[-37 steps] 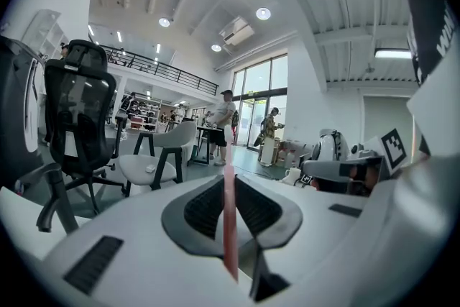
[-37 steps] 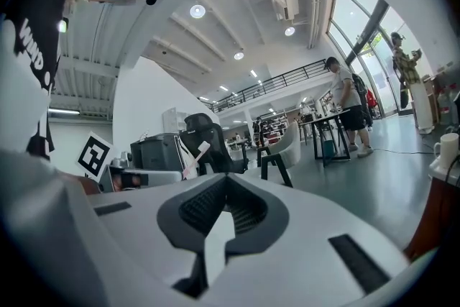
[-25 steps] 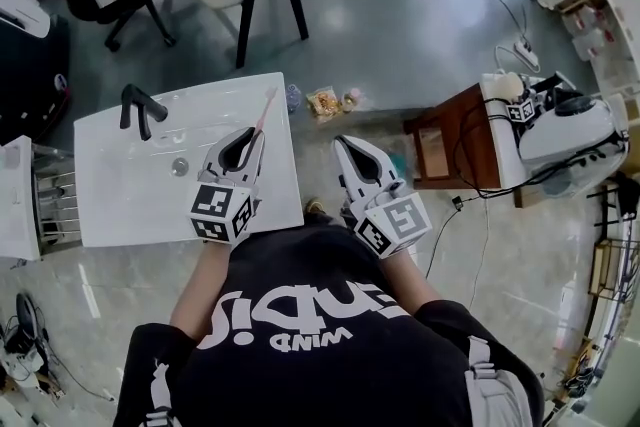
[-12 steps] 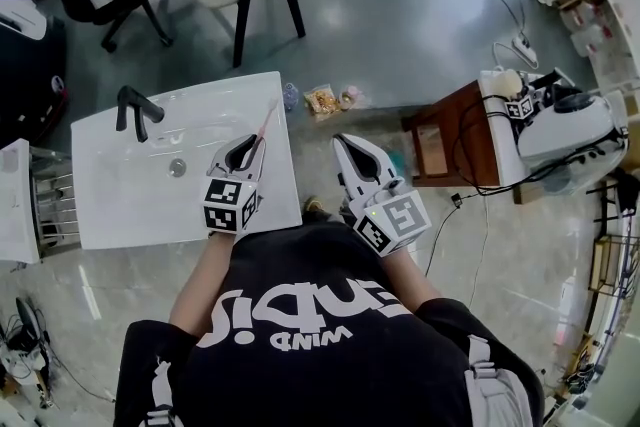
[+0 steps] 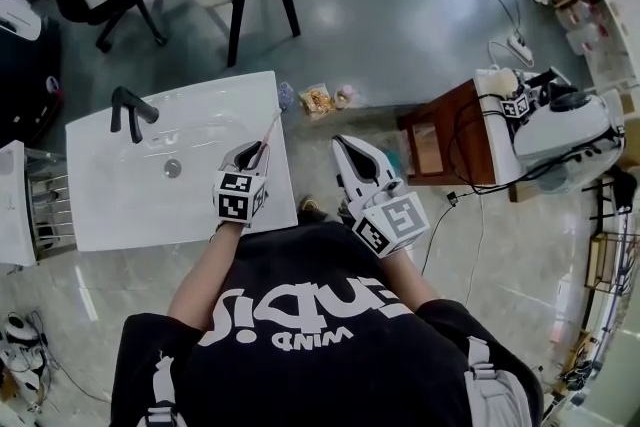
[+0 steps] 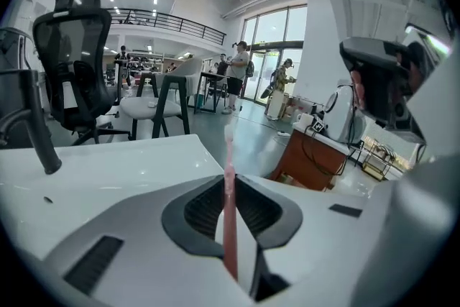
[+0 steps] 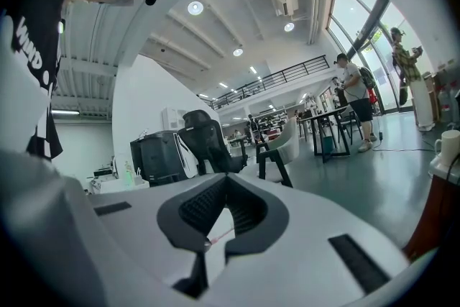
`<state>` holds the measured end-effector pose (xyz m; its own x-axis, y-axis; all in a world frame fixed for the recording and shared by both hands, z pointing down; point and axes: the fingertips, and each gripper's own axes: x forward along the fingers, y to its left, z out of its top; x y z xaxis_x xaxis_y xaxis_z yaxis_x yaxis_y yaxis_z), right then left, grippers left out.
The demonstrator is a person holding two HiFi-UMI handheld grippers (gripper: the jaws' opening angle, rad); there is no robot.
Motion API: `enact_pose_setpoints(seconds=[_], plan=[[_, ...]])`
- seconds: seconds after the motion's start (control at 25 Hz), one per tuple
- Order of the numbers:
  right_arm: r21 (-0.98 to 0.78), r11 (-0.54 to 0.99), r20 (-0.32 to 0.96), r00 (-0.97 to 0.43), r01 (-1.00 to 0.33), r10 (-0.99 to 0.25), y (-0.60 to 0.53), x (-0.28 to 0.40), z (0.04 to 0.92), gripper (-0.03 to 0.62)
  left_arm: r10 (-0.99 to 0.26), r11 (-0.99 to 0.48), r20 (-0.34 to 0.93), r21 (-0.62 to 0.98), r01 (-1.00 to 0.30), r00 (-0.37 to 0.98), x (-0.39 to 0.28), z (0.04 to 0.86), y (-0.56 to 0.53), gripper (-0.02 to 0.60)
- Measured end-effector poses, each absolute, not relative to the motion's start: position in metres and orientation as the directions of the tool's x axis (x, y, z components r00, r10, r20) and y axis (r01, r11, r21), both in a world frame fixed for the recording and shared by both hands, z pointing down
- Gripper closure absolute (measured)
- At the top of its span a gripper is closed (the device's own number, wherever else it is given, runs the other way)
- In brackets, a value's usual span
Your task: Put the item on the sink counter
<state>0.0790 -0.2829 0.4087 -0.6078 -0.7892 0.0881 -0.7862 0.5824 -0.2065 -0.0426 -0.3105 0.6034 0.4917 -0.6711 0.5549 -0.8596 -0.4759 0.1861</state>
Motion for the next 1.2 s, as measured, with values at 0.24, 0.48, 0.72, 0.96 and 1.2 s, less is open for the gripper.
enact_pose_setpoints(seconds=[0.24,0.48,0.72,0.96,1.2], plan=[[-0.209,0.577,0.094,-0.603,-0.79,-0.792,-0.28,0.082,0.413,0.576,-0.646,-0.456,0.599,0.195,-0.868,0.474,-0.039,0.625,-0.312,0.518],[-0.208,0.569,0.103,-0.596,-0.796,-0.796,-0.28,0.086,0.412,0.576,-0.617,-0.453,0.647,0.173,-0.875,0.448,-0.039,0.64,-0.309,0.518],[-0.207,0.565,0.105,-0.592,-0.799,-0.799,-0.281,0.089,0.414,0.576,-0.594,-0.46,0.673,0.165,-0.873,0.44,-0.037,0.655,-0.307,0.518],[-0.207,0.566,0.109,-0.593,-0.798,-0.798,-0.281,0.09,0.415,0.576,-0.582,-0.463,0.687,0.159,-0.872,0.435,-0.035,0.662,-0.305,0.518],[-0.209,0.567,0.103,-0.595,-0.796,-0.797,-0.279,0.092,0.415,0.576,-0.585,-0.46,0.689,0.154,-0.874,0.429,-0.034,0.663,-0.303,0.518]])
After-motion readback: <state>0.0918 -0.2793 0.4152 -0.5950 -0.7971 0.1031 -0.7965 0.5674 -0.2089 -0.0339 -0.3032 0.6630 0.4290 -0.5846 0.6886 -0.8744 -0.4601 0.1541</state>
